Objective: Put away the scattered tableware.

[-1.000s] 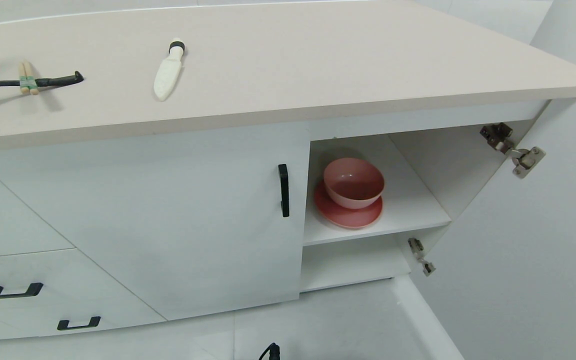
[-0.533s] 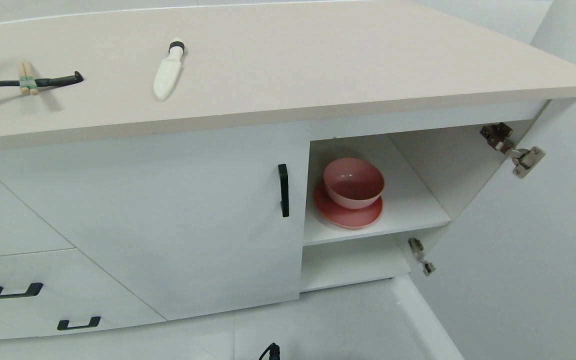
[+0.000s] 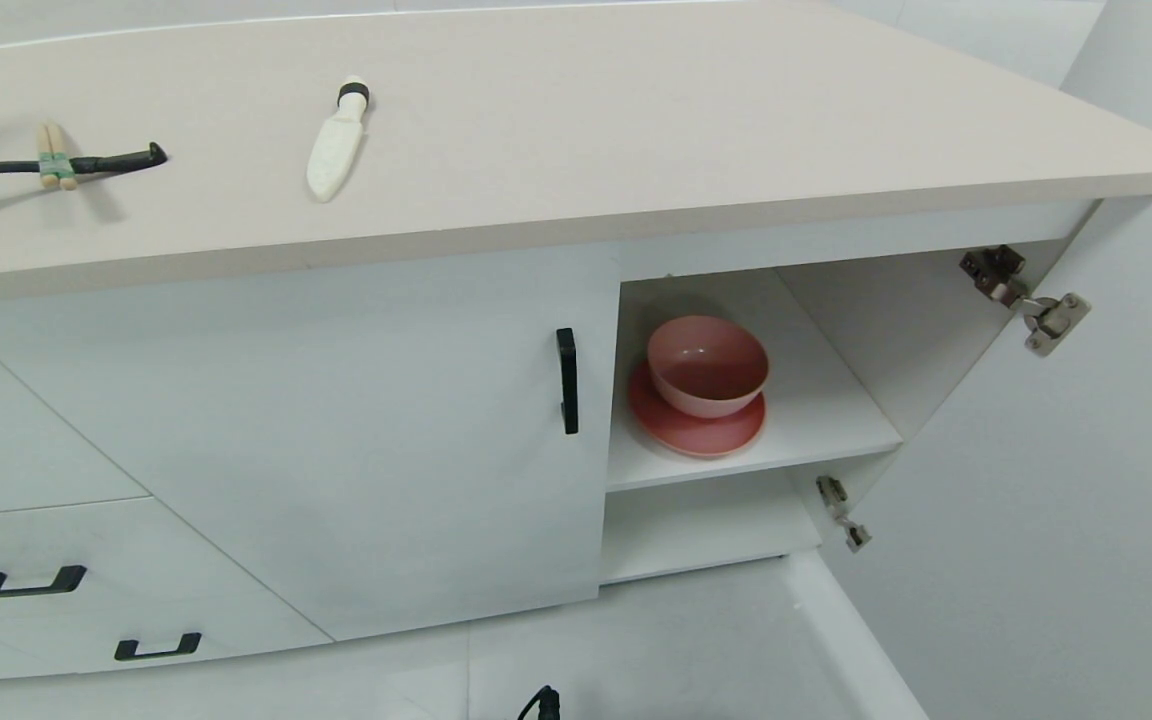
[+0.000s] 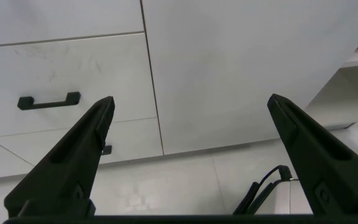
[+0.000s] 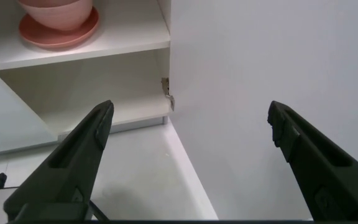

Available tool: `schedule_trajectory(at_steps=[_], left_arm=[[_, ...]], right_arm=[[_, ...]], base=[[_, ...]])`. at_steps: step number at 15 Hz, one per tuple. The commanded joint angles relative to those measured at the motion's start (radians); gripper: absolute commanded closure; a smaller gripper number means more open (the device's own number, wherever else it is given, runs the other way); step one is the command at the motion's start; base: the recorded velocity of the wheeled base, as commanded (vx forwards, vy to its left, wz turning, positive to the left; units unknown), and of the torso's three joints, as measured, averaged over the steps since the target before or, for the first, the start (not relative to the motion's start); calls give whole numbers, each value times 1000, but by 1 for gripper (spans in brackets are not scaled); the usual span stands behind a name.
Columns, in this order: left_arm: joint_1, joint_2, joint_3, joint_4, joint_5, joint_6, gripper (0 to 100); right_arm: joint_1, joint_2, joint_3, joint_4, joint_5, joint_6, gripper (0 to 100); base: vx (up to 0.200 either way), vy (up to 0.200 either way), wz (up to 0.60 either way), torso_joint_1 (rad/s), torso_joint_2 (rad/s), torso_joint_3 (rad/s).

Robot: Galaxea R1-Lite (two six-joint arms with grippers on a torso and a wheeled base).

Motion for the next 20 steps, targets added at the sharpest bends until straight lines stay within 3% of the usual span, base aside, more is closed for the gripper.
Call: schedule_trajectory(at_steps=[1,6,9,11,13,16,18,20], left_arm=[[0,0,0,0,2,1,0],[0,0,0,0,1,-1,0],[0,0,0,0,4,-2,0],[0,0,0,-2,12,-24,0],[0,0,0,-2,16,-28,0],[0,0,0,-3,16,-25,0],[0,0,0,-2,16,-24,0],[0,0,0,-2,13,-19,0]], right_arm=[[-4,6,1,-3,1,0,0],[-4,6,1,-3,1,14,0],[-96,127,0,-1,9,-4,0],[-32,147,0,-4,25,-10,0],[-33,15,1,-4,27,-6,0],[-19,12,1,-4,96,-32,0],[76,-23,1,-6,97,-41,0],[68,-69,1,-6,97,-38,0]], base=[[-200,0,0,2,2,2],[-160,0,0,2,6,0],[0,0,0,0,0,0],[0,0,0,0,0,0],[0,0,0,0,0,0],[-133,0,0,0,2,0],[-100,0,0,4,1,-1],[0,0,0,0,0,0]])
